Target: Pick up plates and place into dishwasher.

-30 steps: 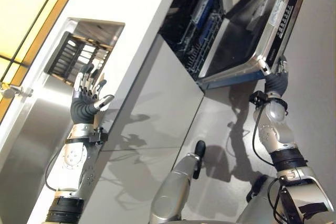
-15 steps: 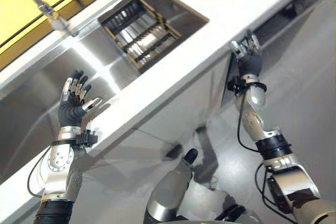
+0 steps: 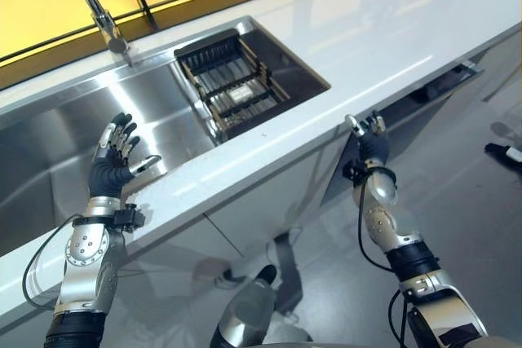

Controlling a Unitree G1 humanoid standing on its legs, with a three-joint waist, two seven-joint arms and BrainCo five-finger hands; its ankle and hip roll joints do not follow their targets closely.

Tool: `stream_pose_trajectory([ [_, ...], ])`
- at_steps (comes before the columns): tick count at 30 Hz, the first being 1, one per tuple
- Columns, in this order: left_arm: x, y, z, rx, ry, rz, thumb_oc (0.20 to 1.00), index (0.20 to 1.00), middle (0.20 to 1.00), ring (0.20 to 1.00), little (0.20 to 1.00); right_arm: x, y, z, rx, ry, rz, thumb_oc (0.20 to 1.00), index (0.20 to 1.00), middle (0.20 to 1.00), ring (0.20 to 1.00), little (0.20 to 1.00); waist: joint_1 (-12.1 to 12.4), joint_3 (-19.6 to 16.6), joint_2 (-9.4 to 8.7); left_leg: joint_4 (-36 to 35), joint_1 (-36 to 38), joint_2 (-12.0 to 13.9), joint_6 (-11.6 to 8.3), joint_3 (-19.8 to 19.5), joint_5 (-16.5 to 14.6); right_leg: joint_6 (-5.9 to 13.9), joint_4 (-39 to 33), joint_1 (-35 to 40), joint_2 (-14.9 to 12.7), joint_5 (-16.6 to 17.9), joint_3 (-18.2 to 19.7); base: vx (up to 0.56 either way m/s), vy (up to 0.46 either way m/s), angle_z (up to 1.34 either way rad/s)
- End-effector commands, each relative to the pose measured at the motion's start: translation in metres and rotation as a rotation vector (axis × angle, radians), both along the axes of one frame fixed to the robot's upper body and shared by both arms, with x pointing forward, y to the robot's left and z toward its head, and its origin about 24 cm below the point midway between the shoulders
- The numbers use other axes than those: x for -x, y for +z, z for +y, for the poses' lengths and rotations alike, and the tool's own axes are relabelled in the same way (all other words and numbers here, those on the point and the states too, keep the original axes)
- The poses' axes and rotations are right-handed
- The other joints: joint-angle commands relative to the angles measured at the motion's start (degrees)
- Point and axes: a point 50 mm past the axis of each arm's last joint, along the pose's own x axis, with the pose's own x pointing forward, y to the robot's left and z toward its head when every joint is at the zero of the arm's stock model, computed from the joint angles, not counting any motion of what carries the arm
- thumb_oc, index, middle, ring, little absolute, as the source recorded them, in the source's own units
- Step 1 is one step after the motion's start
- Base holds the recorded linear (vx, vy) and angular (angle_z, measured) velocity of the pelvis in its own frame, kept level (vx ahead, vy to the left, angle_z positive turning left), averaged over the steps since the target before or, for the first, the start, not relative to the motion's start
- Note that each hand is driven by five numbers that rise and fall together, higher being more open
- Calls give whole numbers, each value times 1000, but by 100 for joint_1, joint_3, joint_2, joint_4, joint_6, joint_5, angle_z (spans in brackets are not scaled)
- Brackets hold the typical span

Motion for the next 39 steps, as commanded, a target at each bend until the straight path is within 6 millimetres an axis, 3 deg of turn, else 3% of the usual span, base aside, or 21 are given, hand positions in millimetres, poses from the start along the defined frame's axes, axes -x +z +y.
stream_pose_trajectory([
  [1, 9, -15, -5, -38, -20, 67, 1000, 1000, 1000, 1000, 1000, 10, 46, 30, -19, 110, -280, 1000, 1000, 1000, 1000, 1000, -198, -684, -233, -737, 193, 3, 355, 25, 302, -527, 97, 137, 187, 357, 223, -126, 26, -26],
  [2, 9, -15, -7, -38, -22, 69, 1000, 1000, 1000, 1000, 1000, 12, 41, 28, -16, 94, -265, 1000, 1000, 1000, 1000, 1000, -220, -717, -175, -735, 147, 27, 361, 41, 435, -542, 25, 133, 208, 490, 160, -134, 13, -20],
  [8, 9, -16, -9, -19, -4, 76, 1000, 1000, 1000, 1000, 1000, 23, 14, 7, -21, -29, -147, 1000, 1000, 1000, 1000, 1000, -512, -875, -182, -832, 255, 212, 260, 274, 464, -545, -90, 222, 287, 447, 311, -95, -48, -22],
  [13, 9, -16, -8, 15, 34, 66, 1000, 1000, 1000, 1000, 1000, 28, 27, 7, 81, -5, -204, 1000, 1000, 1000, 1000, 1000, -670, -938, -173, -868, 249, 380, 142, 401, 534, -608, -179, 205, 367, 472, 492, -71, -58, -23],
  [17, 8, -16, -8, 48, 48, 50, 1000, 1000, 1000, 1000, 1000, 26, 45, 16, 152, 53, -266, 1000, 1000, 1000, 1000, 1000, -622, -961, -207, -634, 143, 413, 87, 481, 488, -692, -276, 201, 390, 531, 510, 7, -37, -17],
  [18, 8, -16, -8, 57, 46, 47, 1000, 1000, 1000, 1000, 1000, 27, 49, 16, 168, 68, -280, 1000, 1000, 1000, 1000, 1000, -628, -957, -220, -504, 86, 359, 97, 673, 442, -689, -323, 243, 389, 562, 450, 41, -5, -4],
  [21, 3, -16, -16, 81, 7, 44, 1000, 1000, 1000, 1000, 1000, 34, 58, 8, 219, 68, -327, 1000, 1000, 1000, 1000, 1000, -747, -951, -276, 43, -259, 289, 136, 1968, 277, -696, -280, 450, 328, 514, -5, 92, 26, 42],
  [22, 4, -16, -16, 86, 10, 43, 1000, 1000, 1000, 1000, 1000, 35, 58, 8, 226, 77, -333, 1000, 1000, 1000, 1000, 1000, -738, -950, -296, 99, -277, 260, 168, 1937, 200, -690, -245, 444, 300, 500, -14, 233, 104, 105],
  [24, 9, -19, -12, 91, 29, 48, 1000, 1000, 1000, 1000, 1000, 38, 58, 11, 247, 126, -367, 1000, 1000, 1000, 1000, 1000, -701, -992, -379, 91, -171, 40, 379, 1750, -14, -594, 85, 450, 163, 503, 52, 242, 122, 67],
  [25, 9, -18, -12, 84, 40, 45, 1000, 1000, 1000, 1000, 1000, 40, 59, 12, 260, 145, -388, 1000, 1000, 1000, 1000, 1000, -714, -1016, -445, 196, -149, -54, 532, 1834, -149, -498, 307, 447, 44, 622, 85, 250, 124, 17],
  [27, 5, -13, -16, 104, 26, 34, 1000, 1000, 1000, 1000, 1000, 45, 61, 13, 259, 159, -408, 1000, 1000, 1000, 1000, 1000, -725, -1095, -593, 164, -10, -313, 887, 1782, -295, -258, 1257, 369, -191, 1121, 242, 276, 153, 45],
  [29, 2, -8, -21, 107, 13, 14, 1000, 1000, 1000, 1000, 1000, 49, 63, 13, 257, 169, -435, 1000, 1000, 1000, 1000, 1000, -762, -1147, -648, 30, 112, -472, 1087, 1714, -330, -144, 1910, 228, -264, 1423, 412, 193, 111, 76],
  [31, -1, -6, -25, 103, 20, 7, 1000, 1000, 1000, 1000, 1000, 50, 64, 19, 242, 197, -456, 1000, 1000, 1000, 1000, 1000, -812, -1199, -638, -138, 257, -600, 1232, 1590, -310, -56, 2525, -95, -333, 1954, 676, 152, 53, 64],
  [32, -2, -5, -26, 98, 40, -1, 1000, 1000, 1000, 1000, 1000, 49, 64, 23, 239, 221, -467, 1000, 1000, 1000, 1000, 1000, -898, -1190, -600, -298, 404, -568, 1252, 1541, -302, -97, 2536, -330, -221, 1989, 930, 151, -132, 42],
  [33, -4, 0, -28, 110, 24, -13, 1000, 1000, 1000, 1000, 1000, 48, 68, 20, 246, 222, -481, 1000, 1000, 1000, 1000, 1000, -982, -1137, -622, -356, 345, -582, 1187, 1350, -214, -242, 1853, -429, 283, 1644, 1222, 139, -188, 53],
  [36, -8, 6, -28, 108, 29, -36, 1000, 1000, 1000, 1000, 1000, 42, 75, 20, 266, 241, -508, 1000, 1000, 1000, 1000, 1000, -1083, -1079, -652, -436, 352, -612, 1031, 1154, -100, -339, 485, -583, 443, 1748, 1350, 103, -235, 85],
  [38, -14, 11, -33, 110, 9, -52, 1000, 1000, 1000, 1000, 1000, 36, 82, 17, 271, 244, -528, 1000, 1000, 1000, 1000, 1000, -1253, -1064, -613, -511, 429, -549, 922, 952, -112, -384, -519, -741, 691, 1485, 1712, 103, -274, 40],
  [39, -17, 12, -38, 109, -7, -54, 1000, 1000, 1000, 1000, 1000, 36, 84, 12, 271, 232, -528, 1000, 1000, 1000, 1000, 1000, -1351, -1071, -626, -501, 450, -563, 900, 822, -153, -354, -921, -753, 732, 1547, 2008, 109, -252, 90],
])
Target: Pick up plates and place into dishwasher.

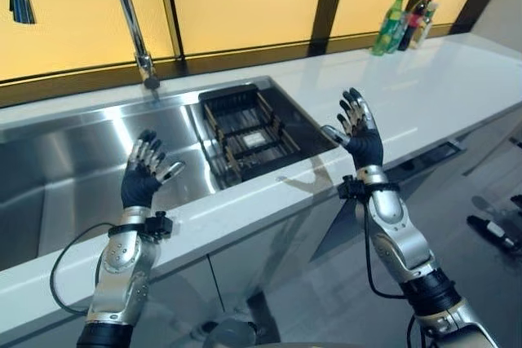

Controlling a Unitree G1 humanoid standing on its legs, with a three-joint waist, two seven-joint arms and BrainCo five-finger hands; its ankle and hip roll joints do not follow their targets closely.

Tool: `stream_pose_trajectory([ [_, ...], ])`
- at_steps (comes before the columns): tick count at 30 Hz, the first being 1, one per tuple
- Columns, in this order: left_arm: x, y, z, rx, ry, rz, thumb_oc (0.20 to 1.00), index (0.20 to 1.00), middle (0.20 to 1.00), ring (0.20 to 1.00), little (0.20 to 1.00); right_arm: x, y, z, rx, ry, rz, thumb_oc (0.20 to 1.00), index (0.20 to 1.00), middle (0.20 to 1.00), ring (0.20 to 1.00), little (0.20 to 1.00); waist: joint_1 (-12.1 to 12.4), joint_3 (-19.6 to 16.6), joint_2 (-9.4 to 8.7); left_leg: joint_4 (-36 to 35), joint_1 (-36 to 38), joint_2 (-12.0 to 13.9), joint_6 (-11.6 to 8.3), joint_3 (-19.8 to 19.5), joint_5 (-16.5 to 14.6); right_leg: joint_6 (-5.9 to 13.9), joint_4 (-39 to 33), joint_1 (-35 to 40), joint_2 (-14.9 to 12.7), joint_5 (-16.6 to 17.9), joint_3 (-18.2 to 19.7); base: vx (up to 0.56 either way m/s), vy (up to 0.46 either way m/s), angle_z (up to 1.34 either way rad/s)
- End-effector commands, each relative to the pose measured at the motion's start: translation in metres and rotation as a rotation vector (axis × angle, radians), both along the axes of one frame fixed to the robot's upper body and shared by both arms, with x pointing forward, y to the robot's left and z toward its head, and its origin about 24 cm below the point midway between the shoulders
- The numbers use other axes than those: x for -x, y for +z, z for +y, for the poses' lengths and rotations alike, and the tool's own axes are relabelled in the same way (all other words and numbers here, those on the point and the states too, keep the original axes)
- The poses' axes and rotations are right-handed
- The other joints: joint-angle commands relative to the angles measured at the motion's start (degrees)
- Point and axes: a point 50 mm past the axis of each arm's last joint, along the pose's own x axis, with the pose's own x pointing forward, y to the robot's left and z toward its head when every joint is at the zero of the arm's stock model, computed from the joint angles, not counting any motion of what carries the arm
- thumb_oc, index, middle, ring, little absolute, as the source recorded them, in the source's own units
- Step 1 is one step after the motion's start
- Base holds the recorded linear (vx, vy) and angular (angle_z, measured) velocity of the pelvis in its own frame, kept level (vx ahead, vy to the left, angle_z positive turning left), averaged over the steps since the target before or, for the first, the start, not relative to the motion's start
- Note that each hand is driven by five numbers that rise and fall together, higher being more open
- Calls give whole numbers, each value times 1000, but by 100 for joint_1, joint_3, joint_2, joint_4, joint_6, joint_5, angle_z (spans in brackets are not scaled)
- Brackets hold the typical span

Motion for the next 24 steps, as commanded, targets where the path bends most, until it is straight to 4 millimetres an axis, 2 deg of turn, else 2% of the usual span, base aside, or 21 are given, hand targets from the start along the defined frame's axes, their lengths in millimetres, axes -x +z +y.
stream_pose_trajectory([
  [1, -18, 34, -9, -41, -61, -141, 1000, 1000, 1000, 1000, 1000, 0, 35, -11, -29, -11, -172, 1000, 1000, 1000, 1000, 1000, -304, -122, -161, -17, 46, -274, 78, 127, -248, 102, -1729, 106, 135, 1550, 846, 105, -237, 135],
  [3, -24, 35, -26, -45, -119, -150, 1000, 1000, 1000, 1000, 1000, 1, 37, -14, -38, -54, -173, 1000, 1000, 1000, 1000, 1000, -474, -144, -174, -52, 76, -225, 56, -252, -348, 192, -1681, -81, 204, 1710, 1501, 125, -268, 156],
  [4, -24, 35, -31, -39, -133, -151, 1000, 1000, 1000, 1000, 1000, 1, 36, -15, -42, -68, -166, 1000, 1000, 1000, 1000, 1000, -497, -166, -174, -64, 108, -174, 20, -383, -383, 171, -1647, -70, 234, 1611, 1548, 124, -245, 195],
  [9, -24, 35, -31, -10, -109, -134, 1000, 1000, 1000, 1000, 1000, 3, 31, -19, -45, -42, -121, 1000, 1000, 1000, 1000, 1000, -383, -296, -271, 38, 114, 31, -206, -478, -451, 123, -2076, 204, 155, 1605, 1097, 67, -235, 129],
  [11, -22, 35, -27, 11, -101, -137, 1000, 1000, 1000, 1000, 1000, 5, 29, -15, -26, -32, -101, 1000, 1000, 1000, 1000, 1000, -301, -334, -268, 98, 68, 180, -334, -397, -423, 52, -2216, 298, 162, 1594, 867, 26, -184, 47],
  [12, -22, 35, -27, 12, -101, -137, 1000, 1000, 1000, 1000, 1000, 5, 29, -15, -26, -32, -101, 1000, 1000, 1000, 1000, 1000, -309, -337, -267, 100, 66, 181, -336, -404, -424, 50, -2222, 302, 164, 1597, 860, -11, -148, 5],
  [15, -20, 36, -26, 52, -84, -153, 1000, 1000, 1000, 1000, 1000, 7, 22, -9, 5, -14, -72, 1000, 1000, 1000, 1000, 1000, -259, -362, -222, 235, -89, 355, -440, -243, -183, -59, -2352, 392, 233, 1562, 626, -40, -116, 23],
  [17, -24, 37, -36, 59, -128, -160, 1000, 1000, 1000, 1000, 1000, 8, 17, -14, 22, -59, -58, 1000, 1000, 1000, 1000, 1000, -401, -365, -237, 619, -312, 428, -518, 508, -139, -111, -2400, 443, 182, 1544, 255, -95, -33, 56],
  [18, -26, 37, -41, 58, -146, -163, 1000, 1000, 1000, 1000, 1000, 8, 15, -18, 22, -77, -51, 1000, 1000, 1000, 1000, 1000, -487, -350, -234, 857, -374, 510, -548, 908, -221, -137, -2407, 489, 176, 1531, 94, -117, -1, 93],
  [20, -31, 38, -52, 65, -175, -176, 1000, 1000, 1000, 1000, 1000, 7, 10, -23, 13, -95, -42, 1000, 1000, 1000, 1000, 1000, -712, -379, -251, 704, -264, 612, -523, 1445, -357, -139, -2384, 464, 129, 1554, -139, -83, 65, 96],
  [24, -35, 38, -53, 73, -149, -177, 1000, 1000, 1000, 1000, 1000, 7, 4, -24, 3, -93, -26, 1000, 1000, 1000, 1000, 1000, -898, -515, -110, -291, 297, 648, -526, 1354, -294, -83, -2513, 495, 183, 1584, -29, 9, 116, 71],
])
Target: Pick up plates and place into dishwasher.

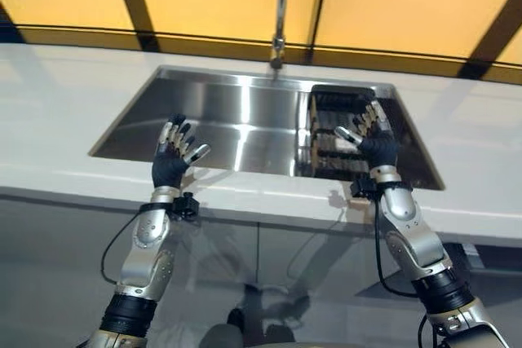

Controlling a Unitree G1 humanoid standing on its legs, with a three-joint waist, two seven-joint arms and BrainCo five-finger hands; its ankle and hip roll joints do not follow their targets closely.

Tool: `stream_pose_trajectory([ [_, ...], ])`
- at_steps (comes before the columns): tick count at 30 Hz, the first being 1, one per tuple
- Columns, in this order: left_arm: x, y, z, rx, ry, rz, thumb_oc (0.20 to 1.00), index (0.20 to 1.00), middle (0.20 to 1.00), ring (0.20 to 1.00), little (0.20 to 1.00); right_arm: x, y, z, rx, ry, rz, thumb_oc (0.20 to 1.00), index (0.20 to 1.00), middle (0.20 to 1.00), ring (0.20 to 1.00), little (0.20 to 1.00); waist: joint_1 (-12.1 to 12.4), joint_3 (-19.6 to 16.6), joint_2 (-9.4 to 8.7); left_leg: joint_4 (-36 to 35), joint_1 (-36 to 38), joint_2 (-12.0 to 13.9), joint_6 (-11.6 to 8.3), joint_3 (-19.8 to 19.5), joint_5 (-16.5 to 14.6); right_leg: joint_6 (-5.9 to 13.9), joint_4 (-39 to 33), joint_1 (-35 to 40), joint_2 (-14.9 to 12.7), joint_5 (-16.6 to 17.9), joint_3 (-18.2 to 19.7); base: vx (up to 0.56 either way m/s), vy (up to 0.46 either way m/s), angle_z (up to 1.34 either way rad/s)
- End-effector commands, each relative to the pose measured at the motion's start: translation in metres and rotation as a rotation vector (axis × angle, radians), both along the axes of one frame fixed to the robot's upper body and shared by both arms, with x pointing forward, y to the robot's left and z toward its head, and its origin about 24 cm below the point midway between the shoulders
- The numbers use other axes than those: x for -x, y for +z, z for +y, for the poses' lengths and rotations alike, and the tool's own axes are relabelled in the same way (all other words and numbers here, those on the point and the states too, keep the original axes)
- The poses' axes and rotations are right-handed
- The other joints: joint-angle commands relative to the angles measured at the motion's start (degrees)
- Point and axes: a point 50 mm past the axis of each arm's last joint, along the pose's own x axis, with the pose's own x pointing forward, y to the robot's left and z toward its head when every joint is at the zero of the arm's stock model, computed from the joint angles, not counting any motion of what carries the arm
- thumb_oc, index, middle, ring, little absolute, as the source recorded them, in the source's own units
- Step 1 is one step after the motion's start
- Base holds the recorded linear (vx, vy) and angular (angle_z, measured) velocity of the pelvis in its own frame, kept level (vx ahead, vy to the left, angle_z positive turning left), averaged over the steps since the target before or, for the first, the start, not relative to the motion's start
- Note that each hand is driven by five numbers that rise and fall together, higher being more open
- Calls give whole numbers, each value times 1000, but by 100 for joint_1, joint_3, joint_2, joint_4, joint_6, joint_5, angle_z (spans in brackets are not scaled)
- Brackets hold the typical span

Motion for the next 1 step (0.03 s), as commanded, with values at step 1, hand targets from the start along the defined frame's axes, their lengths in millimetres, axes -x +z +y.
stream_pose_trajectory([
  [1, -9, 26, 0, -6, 19, -130, 1000, 1000, 1000, 1000, 1000, 6, 16, -2, -14, -2, -106, 1000, 1000, 1000, 1000, 1000, -94, -407, -23, -252, 514, 254, -240, -230, -259, 191, -622, -545, -125, 1125, 363, 38, 121, 53],
])
